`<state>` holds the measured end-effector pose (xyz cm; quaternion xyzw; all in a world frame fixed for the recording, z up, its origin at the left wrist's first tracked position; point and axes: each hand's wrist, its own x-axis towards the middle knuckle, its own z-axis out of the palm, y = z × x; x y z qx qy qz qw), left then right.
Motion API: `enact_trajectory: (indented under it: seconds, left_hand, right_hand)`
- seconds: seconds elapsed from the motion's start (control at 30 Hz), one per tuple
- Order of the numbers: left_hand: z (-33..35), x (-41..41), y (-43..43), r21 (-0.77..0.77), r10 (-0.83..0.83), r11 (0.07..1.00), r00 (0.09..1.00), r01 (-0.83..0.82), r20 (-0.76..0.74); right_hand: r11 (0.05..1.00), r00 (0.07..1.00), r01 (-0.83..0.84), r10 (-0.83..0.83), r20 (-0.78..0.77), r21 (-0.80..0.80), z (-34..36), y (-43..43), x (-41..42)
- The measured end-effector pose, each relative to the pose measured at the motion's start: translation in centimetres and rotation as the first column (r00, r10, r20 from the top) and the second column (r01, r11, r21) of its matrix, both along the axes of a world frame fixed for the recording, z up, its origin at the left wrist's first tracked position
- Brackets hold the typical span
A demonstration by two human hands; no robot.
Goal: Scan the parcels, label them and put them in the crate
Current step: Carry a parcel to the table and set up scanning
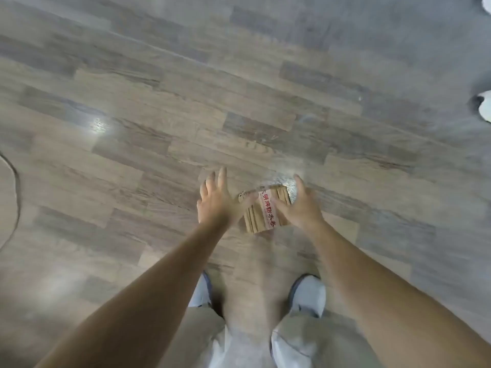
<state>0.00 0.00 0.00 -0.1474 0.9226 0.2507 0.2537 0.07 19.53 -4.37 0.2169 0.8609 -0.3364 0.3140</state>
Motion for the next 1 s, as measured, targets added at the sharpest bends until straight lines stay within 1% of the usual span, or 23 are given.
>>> enact_trajectory:
  seconds: [0.13,0.23,0.3,0.43,0.57,0.67,0.77,0.87,1.0]
  left_hand:
    - [-6.0,0.3,0.5,0.004,-0.021,1.000,0.999,0.021,0.046]
    - [-9.0,0.8,0.9,-0.010,-0.064,0.998,0.997,0.065,0.046]
    - [-10.2,1.1,0.8,-0.011,-0.070,0.997,0.996,0.071,0.055]
    - [-10.6,1.5,0.5,-0.005,-0.078,0.997,0.995,0.079,0.065]
    - [-8.9,0.9,-0.9,-0.017,-0.057,0.998,0.997,0.058,0.054]
    - [-4.9,-0.1,-2.4,-0.031,-0.021,0.999,0.999,0.022,0.036]
    - [1.8,-1.7,-3.9,-0.051,-0.004,0.999,1.000,0.003,-0.012]
    - [10.9,-3.7,-5.6,-0.054,0.001,0.999,0.999,-0.003,-0.047]
    - [25.3,-6.9,-8.1,-0.065,0.005,0.998,0.990,-0.015,-0.144]
  right_hand:
    - [0.994,0.997,0.014,-0.007,0.071,-0.107,-5.9,0.7,0.5]
    - [0.986,0.999,-0.006,0.013,0.043,-0.167,-9.0,0.8,0.4]
    - [0.988,0.999,-0.018,0.024,0.036,-0.155,-10.1,0.9,0.3]
    - [0.996,0.998,-0.037,0.040,0.039,-0.079,-11.1,0.5,0.6]
    - [0.995,1.000,-0.022,0.022,-0.001,-0.096,-9.6,-0.1,-0.1]
    - [0.996,0.998,-0.043,0.040,-0.046,-0.082,-5.1,-0.4,-2.0]
    - [0.993,0.993,-0.077,0.069,-0.097,-0.084,2.3,-1.2,-4.7]
    - [0.990,0.986,-0.108,0.095,-0.139,-0.088,12.2,-2.6,-7.4]
    - [0.989,0.981,-0.108,0.090,-0.173,-0.098,27.6,-5.0,-11.2]
